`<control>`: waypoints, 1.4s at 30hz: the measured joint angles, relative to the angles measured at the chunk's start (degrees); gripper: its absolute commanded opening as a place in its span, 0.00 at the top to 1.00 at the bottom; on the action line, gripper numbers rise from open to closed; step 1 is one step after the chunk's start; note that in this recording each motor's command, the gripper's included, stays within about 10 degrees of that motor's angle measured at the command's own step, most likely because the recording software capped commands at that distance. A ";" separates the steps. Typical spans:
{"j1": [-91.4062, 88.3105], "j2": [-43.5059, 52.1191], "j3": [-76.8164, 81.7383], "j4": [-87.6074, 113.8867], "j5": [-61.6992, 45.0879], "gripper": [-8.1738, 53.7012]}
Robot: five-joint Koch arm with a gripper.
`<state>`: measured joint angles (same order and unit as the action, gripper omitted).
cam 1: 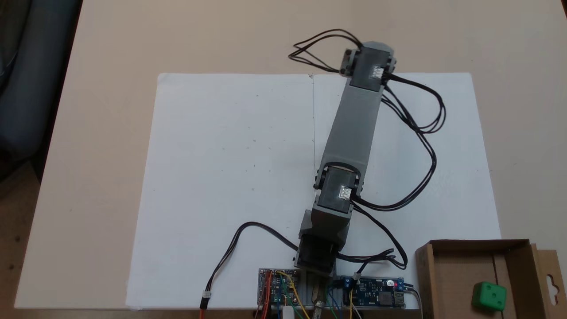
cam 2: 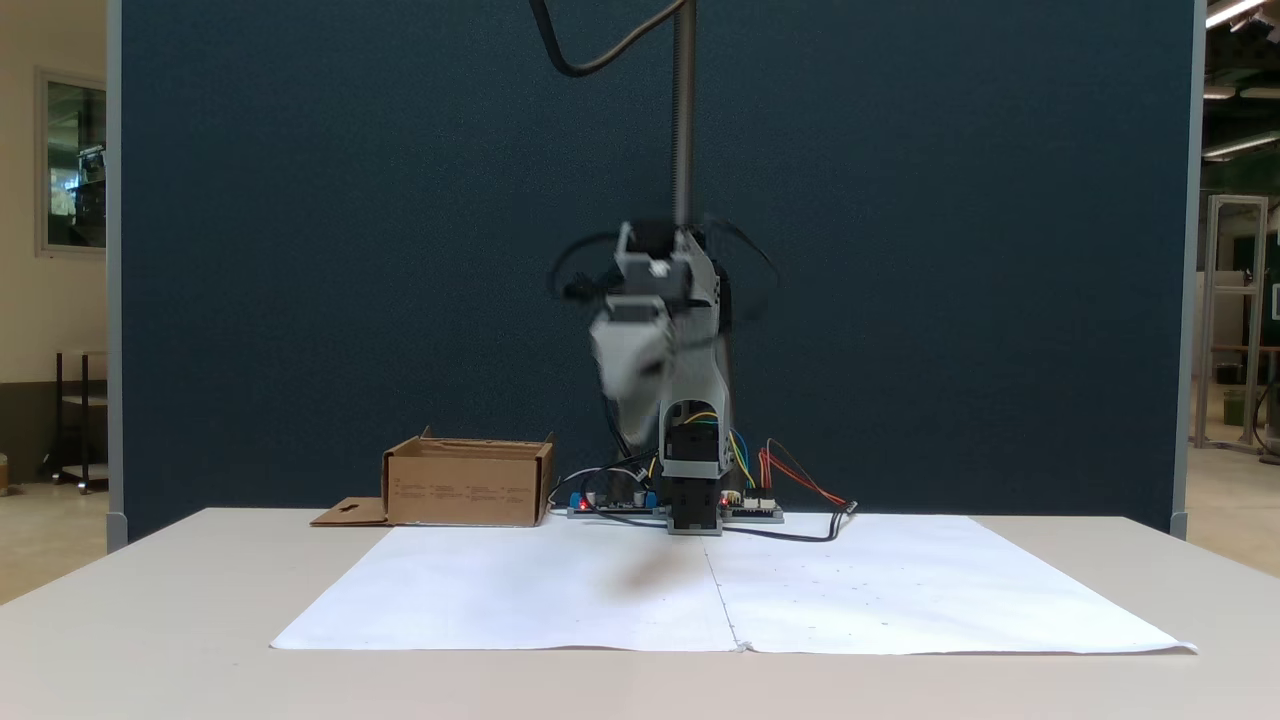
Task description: Grasp a green dice and put it in the bin.
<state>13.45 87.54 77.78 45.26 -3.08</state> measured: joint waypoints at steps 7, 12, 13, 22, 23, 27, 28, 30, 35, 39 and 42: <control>-8.09 2.37 18.46 -17.23 -0.62 0.18; -10.55 7.56 21.53 -28.83 -6.15 0.14; -10.81 8.09 22.85 -31.46 -7.47 0.12; -12.04 12.74 27.51 -41.48 -9.49 0.12; -12.04 13.27 27.60 -41.92 -9.49 0.11; -12.04 13.45 28.30 -48.87 -9.49 0.11; -12.30 13.36 28.65 -50.80 -9.49 0.11; -13.01 13.45 29.62 -54.49 -9.49 0.11; -13.45 13.80 34.89 -63.72 -9.49 0.09; -13.97 15.03 42.10 -70.93 -9.40 0.09; -13.97 16.00 45.09 -75.67 -8.00 0.09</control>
<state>-0.53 103.54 122.87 -30.41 -11.07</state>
